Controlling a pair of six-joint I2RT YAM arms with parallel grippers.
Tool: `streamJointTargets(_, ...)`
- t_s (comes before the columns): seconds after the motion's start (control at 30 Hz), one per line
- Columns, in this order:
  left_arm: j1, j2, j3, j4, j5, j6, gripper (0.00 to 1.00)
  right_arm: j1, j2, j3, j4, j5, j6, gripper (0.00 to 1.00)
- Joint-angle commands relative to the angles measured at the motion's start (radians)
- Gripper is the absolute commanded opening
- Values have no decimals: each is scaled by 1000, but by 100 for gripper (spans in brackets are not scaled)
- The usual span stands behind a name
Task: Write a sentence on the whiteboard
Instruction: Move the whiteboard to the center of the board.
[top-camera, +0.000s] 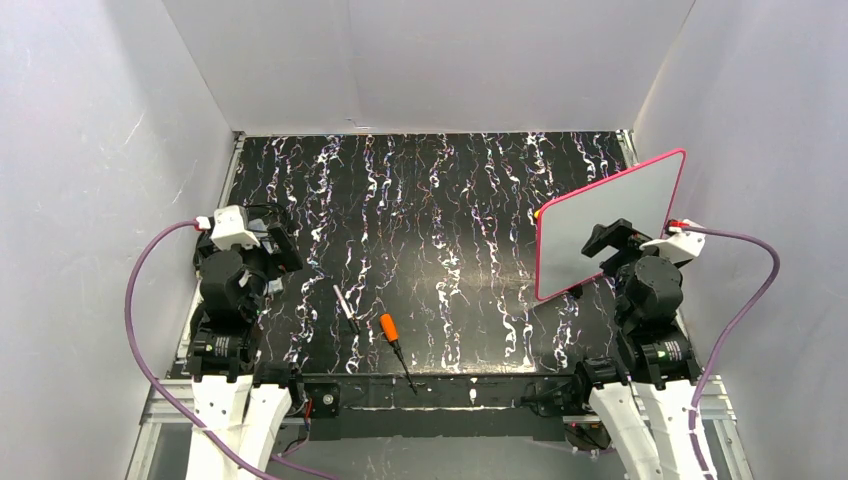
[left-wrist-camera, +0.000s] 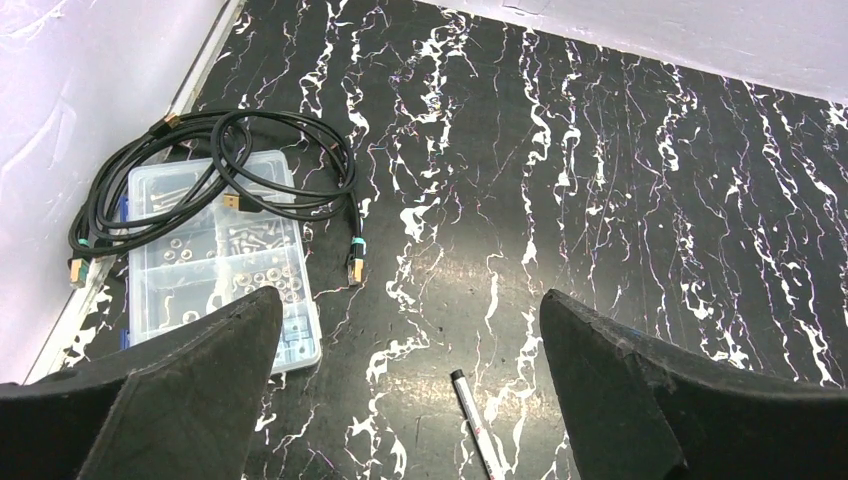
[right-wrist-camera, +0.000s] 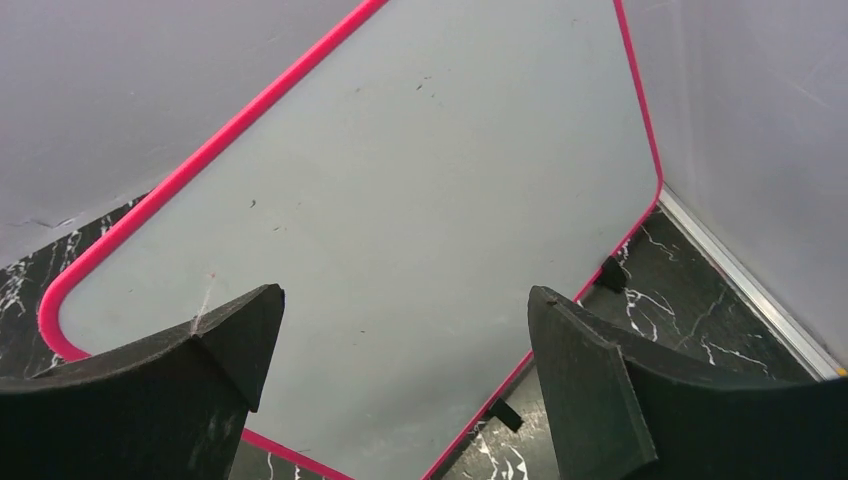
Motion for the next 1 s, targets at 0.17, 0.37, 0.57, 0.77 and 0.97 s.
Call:
streamJointTargets(0.17, 4, 41, 13, -4, 38, -28, 99, 1, 116, 87, -172, 24, 68, 100)
streamJointTargets(0.37, 3, 51, 14, -5, 62, -43, 99, 1, 245, 104, -334, -50, 177, 100)
streamJointTargets(0.57, -22, 42, 5, 2, 85, -30, 99, 1, 317, 110, -418, -83, 243, 100)
streamJointTargets(0.77, -71, 45, -1, -1, 75, -21, 99, 0, 412, 81, -426, -75, 286, 100)
streamJointTargets(0.97, -118, 42, -3, -2, 80, -14, 99, -7, 415, 15, -376, -34, 349, 92)
